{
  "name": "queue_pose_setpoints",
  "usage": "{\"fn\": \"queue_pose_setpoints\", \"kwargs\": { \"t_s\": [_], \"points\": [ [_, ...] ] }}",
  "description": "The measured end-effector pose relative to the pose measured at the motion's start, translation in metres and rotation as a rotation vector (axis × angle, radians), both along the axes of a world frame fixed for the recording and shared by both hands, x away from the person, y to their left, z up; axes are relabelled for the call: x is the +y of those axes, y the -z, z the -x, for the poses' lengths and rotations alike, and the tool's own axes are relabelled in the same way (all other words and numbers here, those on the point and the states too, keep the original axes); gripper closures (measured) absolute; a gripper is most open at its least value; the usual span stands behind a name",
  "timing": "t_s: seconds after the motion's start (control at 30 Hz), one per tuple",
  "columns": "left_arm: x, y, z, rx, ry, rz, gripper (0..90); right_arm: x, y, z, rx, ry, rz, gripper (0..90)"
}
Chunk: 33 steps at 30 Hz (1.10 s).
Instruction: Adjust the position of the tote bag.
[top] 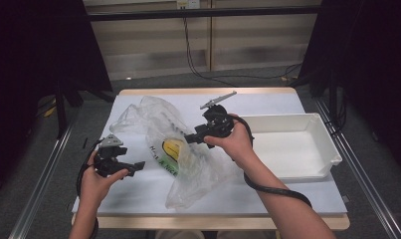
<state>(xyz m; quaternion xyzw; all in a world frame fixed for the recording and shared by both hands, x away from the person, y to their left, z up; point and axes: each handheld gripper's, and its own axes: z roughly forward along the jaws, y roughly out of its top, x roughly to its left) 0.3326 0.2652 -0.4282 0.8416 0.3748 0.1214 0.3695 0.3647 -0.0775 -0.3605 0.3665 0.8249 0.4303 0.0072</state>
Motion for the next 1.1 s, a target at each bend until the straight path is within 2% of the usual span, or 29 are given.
{"fn": "queue_pose_setpoints", "kwargs": {
  "t_s": [0.13, 0.17, 0.2, 0.37, 0.43, 0.63, 0.7, 0.73, 0.8, 0.87, 0.97, 1.0, 1.1],
  "points": [
    [-0.008, -0.003, 0.001, -0.02, 0.018, 0.021, 10.9, -0.001, 0.002, 0.0, 0.004, -0.004, -0.01, 43.1],
    [-0.009, -0.005, 0.001, -0.025, 0.026, 0.017, 11.5, -0.001, 0.002, 0.0, 0.006, -0.006, -0.009, 45.6],
    [-0.012, -0.006, 0.002, -0.025, 0.034, 0.034, 13.1, 0.0, 0.003, 0.0, 0.022, -0.009, -0.017, 47.4],
    [-0.018, -0.006, 0.003, -0.025, 0.047, 0.073, 19.9, 0.003, 0.005, -0.001, 0.035, -0.013, -0.021, 53.6],
    [-0.021, -0.006, 0.003, -0.032, 0.059, 0.085, 23.7, 0.006, 0.006, -0.001, 0.038, -0.026, -0.025, 60.4],
    [-0.026, -0.01, 0.002, -0.08, 0.065, 0.091, 31.5, 0.011, 0.006, 0.0, 0.042, -0.039, -0.028, 70.0],
    [-0.027, -0.01, 0.002, -0.077, 0.061, 0.102, 32.9, 0.011, 0.006, 0.0, 0.044, -0.047, -0.031, 71.0],
    [-0.027, -0.009, 0.001, -0.076, 0.057, 0.102, 32.9, 0.011, 0.006, 0.0, 0.042, -0.044, -0.032, 70.0],
    [-0.027, -0.003, -0.001, -0.062, 0.057, 0.078, 32.1, 0.01, 0.005, 0.0, 0.041, -0.036, -0.034, 58.2],
    [-0.027, -0.001, -0.002, -0.054, 0.057, 0.072, 32.3, 0.009, 0.005, 0.001, 0.032, -0.035, -0.028, 56.5],
    [-0.028, 0.003, -0.002, -0.041, 0.055, 0.069, 32.8, 0.003, 0.002, 0.003, 0.033, -0.034, -0.042, 44.5],
    [-0.029, 0.004, -0.002, -0.039, 0.062, 0.065, 33.0, -0.001, -0.002, 0.005, 0.026, -0.044, -0.042, 37.5],
    [-0.031, 0.003, -0.002, -0.037, 0.073, 0.056, 32.8, -0.005, -0.007, 0.008, 0.007, -0.04, -0.048, 34.2]
  ]
}}
